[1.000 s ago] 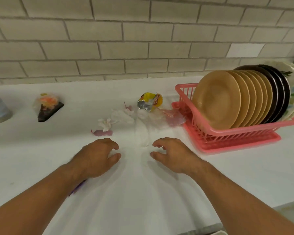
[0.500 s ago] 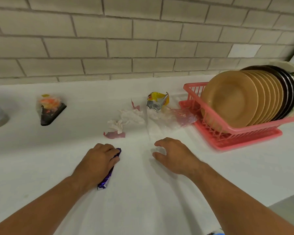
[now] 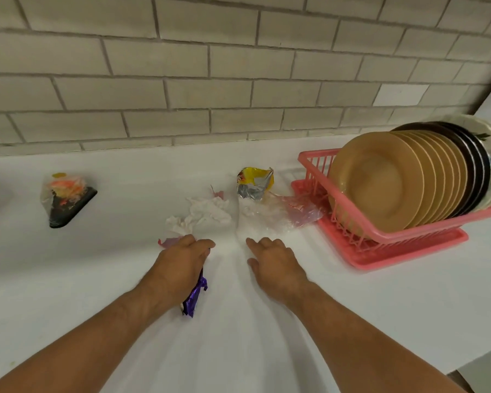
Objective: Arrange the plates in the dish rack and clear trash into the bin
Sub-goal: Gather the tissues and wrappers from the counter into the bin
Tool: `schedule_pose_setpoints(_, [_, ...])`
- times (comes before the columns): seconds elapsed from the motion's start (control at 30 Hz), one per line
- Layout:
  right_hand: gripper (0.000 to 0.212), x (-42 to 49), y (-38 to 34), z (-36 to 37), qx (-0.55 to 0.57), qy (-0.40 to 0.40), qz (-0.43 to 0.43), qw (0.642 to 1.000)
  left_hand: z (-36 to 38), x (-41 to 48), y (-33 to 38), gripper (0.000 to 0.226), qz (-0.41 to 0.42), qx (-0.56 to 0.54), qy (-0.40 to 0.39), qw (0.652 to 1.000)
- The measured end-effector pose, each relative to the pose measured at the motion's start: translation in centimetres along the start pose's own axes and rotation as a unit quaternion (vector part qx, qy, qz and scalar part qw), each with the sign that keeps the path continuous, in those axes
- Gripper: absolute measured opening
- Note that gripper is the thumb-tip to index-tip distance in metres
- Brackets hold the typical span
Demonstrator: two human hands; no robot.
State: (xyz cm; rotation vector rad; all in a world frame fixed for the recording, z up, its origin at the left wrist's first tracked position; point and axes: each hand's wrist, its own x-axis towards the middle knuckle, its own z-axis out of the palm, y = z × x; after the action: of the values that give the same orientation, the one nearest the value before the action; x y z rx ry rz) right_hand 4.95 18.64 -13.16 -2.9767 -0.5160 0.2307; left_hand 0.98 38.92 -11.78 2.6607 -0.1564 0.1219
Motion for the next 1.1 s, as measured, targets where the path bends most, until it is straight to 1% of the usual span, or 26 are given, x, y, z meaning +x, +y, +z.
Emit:
schedule_pose_setpoints(0.07, [0.039, 0.3, 0.1, 0.0, -0.033, -0.002, -0.015, 0.999, -0.4, 0.3, 0.7, 0.027, -0.007, 0.018, 0.005, 1.0])
schedule_pose_setpoints(0.1, [0.036, 0.4, 0.2, 0.0, -0.028, -0.004, -0.023, 0.999, -0.6, 0.4, 0.9, 0.024, -0.01, 0.025, 0.007, 1.0])
schedule_pose_setpoints(0.13, [0.035, 0.5, 0.3, -0.1, -0.009, -0.006, -0.029, 1.0, -0.7, 0.6, 1.1, 0.024, -0.03, 0.013, 0.007, 0.999])
schedule_pose_setpoints(0.23, [0.034, 0.4, 0.9, -0.6, 0.071, -0.007, -0.033, 0.997, -1.4, 0.7, 1.5, 0.035, -0.087, -0.048, 0.014, 0.995])
schedule_pose_setpoints(0.33, [0.039, 0.2, 1.5, -1.3, 0.12, -0.013, -0.03, 0.992, -1.6, 0.8, 1.9, 0.039, -0.103, -0.042, -0.014, 0.994])
schedule_pose_setpoints(0.4, [0.034, 0.1, 1.8, -1.8, 0.128, 0.001, -0.027, 0.991, -1.3, 0.9, 2.1, 0.031, -0.104, -0.048, -0.021, 0.993])
schedule_pose_setpoints(0.5, [0.017, 0.1, 1.8, -2.8, 0.137, 0.025, -0.009, 0.99, -1.1, 0.9, 2.2, 0.019, -0.096, -0.064, -0.01, 0.993])
schedule_pose_setpoints(0.53, [0.017, 0.1, 1.7, -3.1, 0.145, 0.028, 0.001, 0.989, -1.1, 0.9, 2.2, 0.015, -0.104, -0.077, -0.01, 0.992])
schedule_pose_setpoints(0.57, [0.022, 0.2, 1.7, -3.4, 0.154, 0.028, 0.008, 0.988, -1.2, 0.8, 2.2, 0.012, -0.117, -0.094, -0.01, 0.989])
schedule_pose_setpoints(0.63, [0.032, 0.2, 1.7, -3.7, 0.179, 0.026, 0.009, 0.984, -1.3, 0.8, 2.3, 0.02, -0.144, -0.141, -0.02, 0.979])
schedule_pose_setpoints(0.7, [0.029, 0.1, 1.6, -4.1, 0.216, 0.028, 0.005, 0.976, -1.3, 0.7, 2.3, 0.031, -0.149, -0.179, -0.031, 0.972])
schedule_pose_setpoints(0.77, [0.026, 0.1, 1.6, -4.7, 0.26, 0.034, 0.002, 0.965, -1.4, 0.8, 2.3, 0.038, -0.145, -0.176, -0.034, 0.973])
schedule_pose_setpoints(0.87, [0.018, 0.1, 1.6, -5.7, 0.316, 0.047, 0.009, 0.947, -1.3, 1.0, 2.5, 0.031, -0.133, -0.135, -0.013, 0.982])
schedule_pose_setpoints(0.9, [0.019, 0.0, 1.5, -6.1, 0.32, 0.053, 0.013, 0.946, -1.4, 1.0, 2.6, 0.023, -0.128, -0.128, 0.0, 0.983])
schedule_pose_setpoints(0.93, [0.027, -0.1, 1.6, -6.3, 0.312, 0.058, 0.013, 0.948, -1.4, 1.1, 2.6, 0.011, -0.124, -0.124, 0.007, 0.984])
schedule_pose_setpoints(0.97, [0.035, -0.2, 1.7, -6.4, 0.293, 0.059, 0.011, 0.954, -1.6, 1.0, 2.8, 0.008, -0.125, -0.124, 0.008, 0.984])
schedule_pose_setpoints(1.0, [0.034, -0.2, 1.8, -6.2, 0.26, 0.055, 0.005, 0.964, -1.6, 1.0, 2.7, 0.017, -0.127, -0.125, 0.002, 0.984])
schedule_pose_setpoints(1.07, [0.015, -0.2, 1.8, -5.6, 0.181, 0.038, 0.001, 0.983, -1.7, 1.0, 2.4, 0.024, -0.138, -0.124, -0.008, 0.983])
schedule_pose_setpoints(1.1, [0.011, -0.1, 1.9, -5.4, 0.159, 0.031, 0.004, 0.987, -1.8, 1.0, 2.4, 0.022, -0.142, -0.117, -0.008, 0.983])
